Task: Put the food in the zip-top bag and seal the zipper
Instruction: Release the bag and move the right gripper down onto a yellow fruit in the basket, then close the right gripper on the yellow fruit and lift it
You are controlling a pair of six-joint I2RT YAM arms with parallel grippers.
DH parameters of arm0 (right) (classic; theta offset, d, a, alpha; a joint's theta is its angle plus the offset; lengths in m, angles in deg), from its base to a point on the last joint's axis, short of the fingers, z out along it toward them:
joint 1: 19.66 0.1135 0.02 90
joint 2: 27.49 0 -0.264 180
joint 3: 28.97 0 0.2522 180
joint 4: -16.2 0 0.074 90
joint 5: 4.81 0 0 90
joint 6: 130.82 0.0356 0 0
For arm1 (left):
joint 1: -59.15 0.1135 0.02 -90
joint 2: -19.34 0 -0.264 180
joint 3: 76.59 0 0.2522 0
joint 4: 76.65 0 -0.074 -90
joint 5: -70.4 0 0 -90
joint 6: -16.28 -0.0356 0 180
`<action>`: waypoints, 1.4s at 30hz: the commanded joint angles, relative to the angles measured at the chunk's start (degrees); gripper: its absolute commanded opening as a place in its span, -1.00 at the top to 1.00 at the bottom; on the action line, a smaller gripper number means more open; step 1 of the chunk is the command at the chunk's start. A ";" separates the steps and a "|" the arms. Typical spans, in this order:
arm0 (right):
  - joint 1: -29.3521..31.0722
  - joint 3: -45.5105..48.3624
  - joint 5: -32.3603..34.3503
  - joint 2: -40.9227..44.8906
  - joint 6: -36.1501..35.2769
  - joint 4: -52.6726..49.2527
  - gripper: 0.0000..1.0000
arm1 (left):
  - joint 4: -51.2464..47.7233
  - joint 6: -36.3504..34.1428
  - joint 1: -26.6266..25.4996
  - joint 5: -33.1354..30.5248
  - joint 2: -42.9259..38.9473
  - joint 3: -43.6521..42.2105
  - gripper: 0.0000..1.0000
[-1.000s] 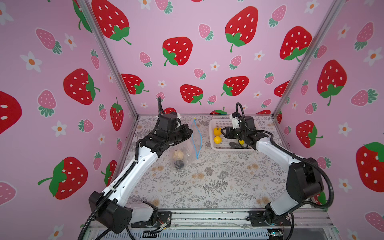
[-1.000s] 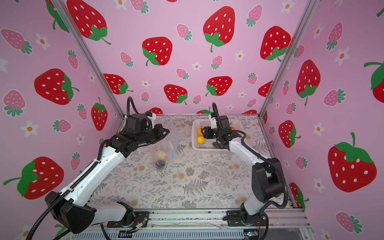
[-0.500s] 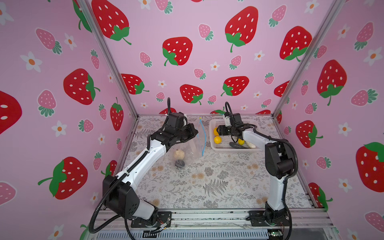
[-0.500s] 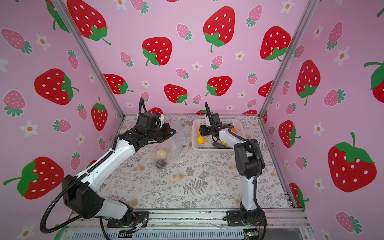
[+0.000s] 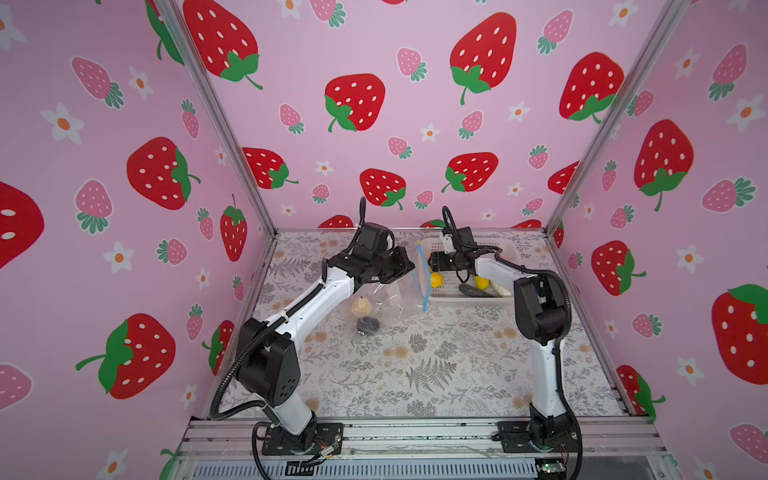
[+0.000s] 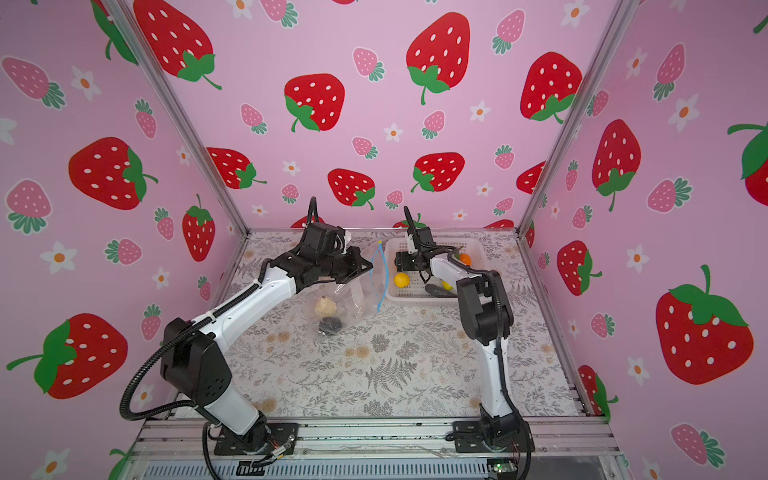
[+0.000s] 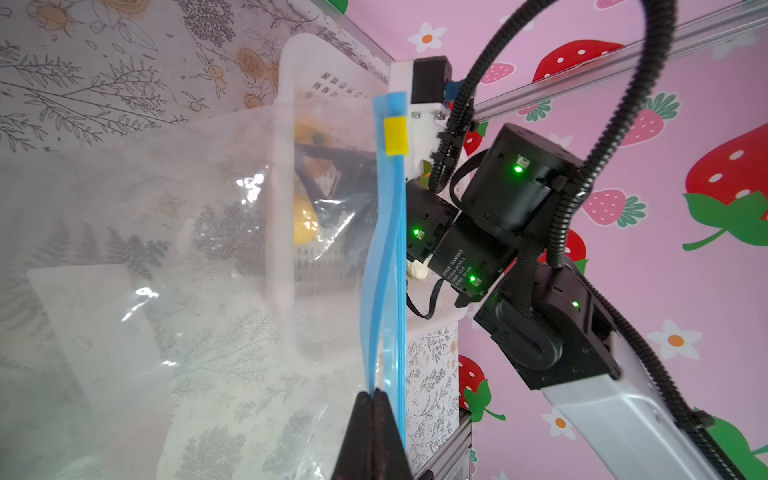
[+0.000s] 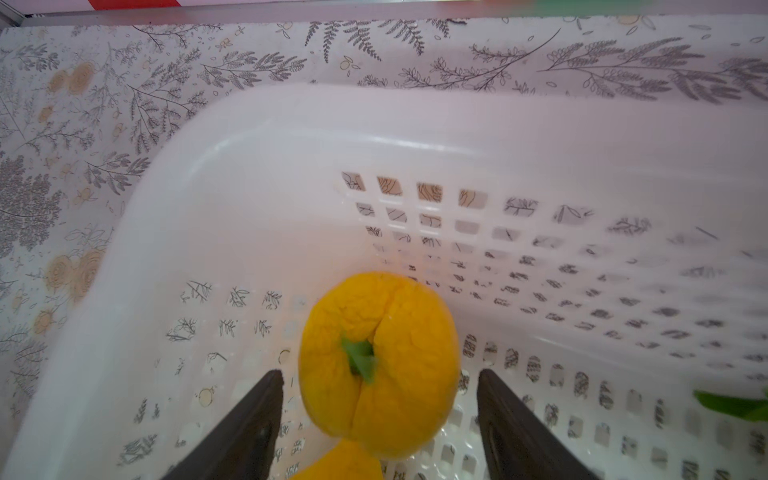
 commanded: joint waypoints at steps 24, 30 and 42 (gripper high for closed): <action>-0.11 -4.31 1.37 0.89 -1.30 -4.16 -0.05 | -2.57 -1.52 -0.70 -1.39 -1.00 4.37 1.00; -0.92 1.28 1.29 8.06 -1.17 -3.25 0.02 | -2.40 -1.52 -0.63 -1.66 -0.83 4.32 1.00; -1.02 16.39 -8.73 28.22 2.41 -0.29 0.08 | -1.97 -1.68 -0.69 -2.31 -0.30 4.41 1.00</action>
